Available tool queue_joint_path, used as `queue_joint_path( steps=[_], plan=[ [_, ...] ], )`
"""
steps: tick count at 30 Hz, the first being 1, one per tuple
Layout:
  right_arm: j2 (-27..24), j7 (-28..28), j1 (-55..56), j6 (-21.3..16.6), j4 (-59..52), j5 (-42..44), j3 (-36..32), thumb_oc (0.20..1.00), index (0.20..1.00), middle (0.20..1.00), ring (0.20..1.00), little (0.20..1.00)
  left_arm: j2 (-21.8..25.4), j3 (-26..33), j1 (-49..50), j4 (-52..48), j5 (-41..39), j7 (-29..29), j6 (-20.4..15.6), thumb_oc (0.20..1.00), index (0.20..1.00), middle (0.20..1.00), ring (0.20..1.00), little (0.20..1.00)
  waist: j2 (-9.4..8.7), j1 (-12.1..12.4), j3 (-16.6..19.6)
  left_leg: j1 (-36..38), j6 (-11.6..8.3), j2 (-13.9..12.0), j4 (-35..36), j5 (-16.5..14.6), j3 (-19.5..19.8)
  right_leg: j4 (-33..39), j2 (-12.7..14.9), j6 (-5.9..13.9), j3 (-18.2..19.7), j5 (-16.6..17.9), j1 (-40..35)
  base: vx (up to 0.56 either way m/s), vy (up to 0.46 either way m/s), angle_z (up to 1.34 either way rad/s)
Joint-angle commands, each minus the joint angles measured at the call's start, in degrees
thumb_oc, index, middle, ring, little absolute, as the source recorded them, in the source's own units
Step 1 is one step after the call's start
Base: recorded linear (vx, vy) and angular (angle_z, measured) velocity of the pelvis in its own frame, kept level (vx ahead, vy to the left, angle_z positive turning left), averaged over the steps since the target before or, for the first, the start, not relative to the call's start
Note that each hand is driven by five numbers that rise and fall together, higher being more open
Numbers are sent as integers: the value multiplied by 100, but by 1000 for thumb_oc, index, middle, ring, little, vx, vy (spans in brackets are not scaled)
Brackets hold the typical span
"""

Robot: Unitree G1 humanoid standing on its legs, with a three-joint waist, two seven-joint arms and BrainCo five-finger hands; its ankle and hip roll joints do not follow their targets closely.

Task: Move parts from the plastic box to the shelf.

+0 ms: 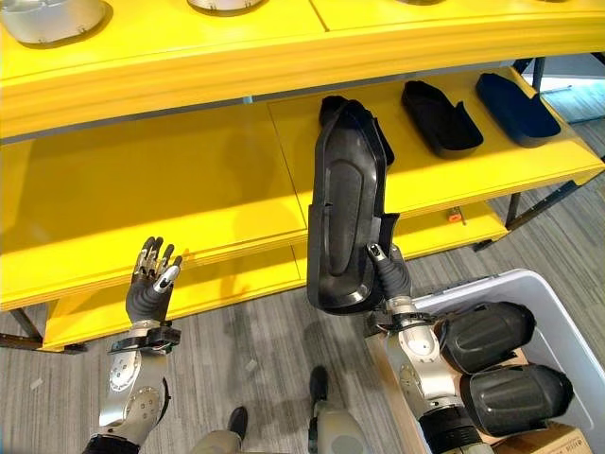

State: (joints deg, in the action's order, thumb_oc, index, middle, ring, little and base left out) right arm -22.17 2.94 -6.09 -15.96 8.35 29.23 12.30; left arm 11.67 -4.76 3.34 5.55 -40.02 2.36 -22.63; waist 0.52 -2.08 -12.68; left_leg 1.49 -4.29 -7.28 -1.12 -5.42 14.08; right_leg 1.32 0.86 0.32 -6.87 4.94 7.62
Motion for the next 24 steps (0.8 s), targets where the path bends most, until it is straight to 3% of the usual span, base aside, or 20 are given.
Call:
queue_joint_path(
  steps=[1,4,5,7,8,11,17,24],
  plan=[
    [-33,-111,-340,-492,-362,131,153,200,200,200,200,200,374,22,-19,-262,-136,-214,-86,1000,1000,1000,1000,1000,-279,147,339,-395,-271,-215,-223,328,-34,-1117,670,479,187,-552,183,-40,-173,35],
    [-37,-97,-760,-496,-209,180,425,200,200,200,200,200,338,-72,-86,-242,-218,-226,-79,1000,1000,1000,1000,1000,-293,271,121,-796,-374,-35,-881,541,127,-1033,637,337,56,-598,47,-63,-142,35],
    [46,-43,-996,-494,-82,235,551,200,200,200,200,200,315,-153,-148,-248,-256,-200,-52,1000,1000,1000,1000,1000,-289,357,-1,-966,-373,-59,-981,751,53,-1047,671,315,-87,-658,-22,-55,-66,37],
    [94,193,-1254,-495,70,131,606,200,200,200,200,200,315,-325,-292,-227,-307,-182,-20,1000,1000,1000,1000,1000,-216,380,-141,-1269,-351,-374,-564,1127,-235,-1100,768,333,-276,-752,-82,0,117,136],
    [210,592,-1749,-432,437,-135,673,200,200,200,200,200,414,-392,-406,-193,-351,-86,-39,1000,1000,1000,1000,1000,-39,517,-291,-1560,-330,-583,-237,1377,-514,-1452,897,502,-345,-880,-11,106,311,191],
    [213,827,-2225,-338,691,-419,629,200,200,200,200,200,517,-413,-445,-254,-299,-13,-92,1000,1000,1000,1000,1000,-34,687,-450,-1748,-311,-313,-884,1016,-825,-1658,1228,615,-289,-895,-28,104,233,16],
    [142,1085,-3063,-285,1233,-334,593,200,200,200,200,200,752,-413,-528,-427,-289,96,-109,1000,1000,1000,1000,1000,-88,927,-573,-1839,-216,-111,-1175,682,-977,-1352,1471,731,-121,-747,-156,87,118,-41],
    [-529,1458,-4513,-158,2057,-275,557,200,200,200,200,200,968,-564,-639,-663,-342,167,-110,1000,1000,1000,1000,1000,-175,1026,-774,-2107,-176,-14,-1266,599,-1030,-1134,1562,799,-105,-578,-12,22,45,8]
  ],
)
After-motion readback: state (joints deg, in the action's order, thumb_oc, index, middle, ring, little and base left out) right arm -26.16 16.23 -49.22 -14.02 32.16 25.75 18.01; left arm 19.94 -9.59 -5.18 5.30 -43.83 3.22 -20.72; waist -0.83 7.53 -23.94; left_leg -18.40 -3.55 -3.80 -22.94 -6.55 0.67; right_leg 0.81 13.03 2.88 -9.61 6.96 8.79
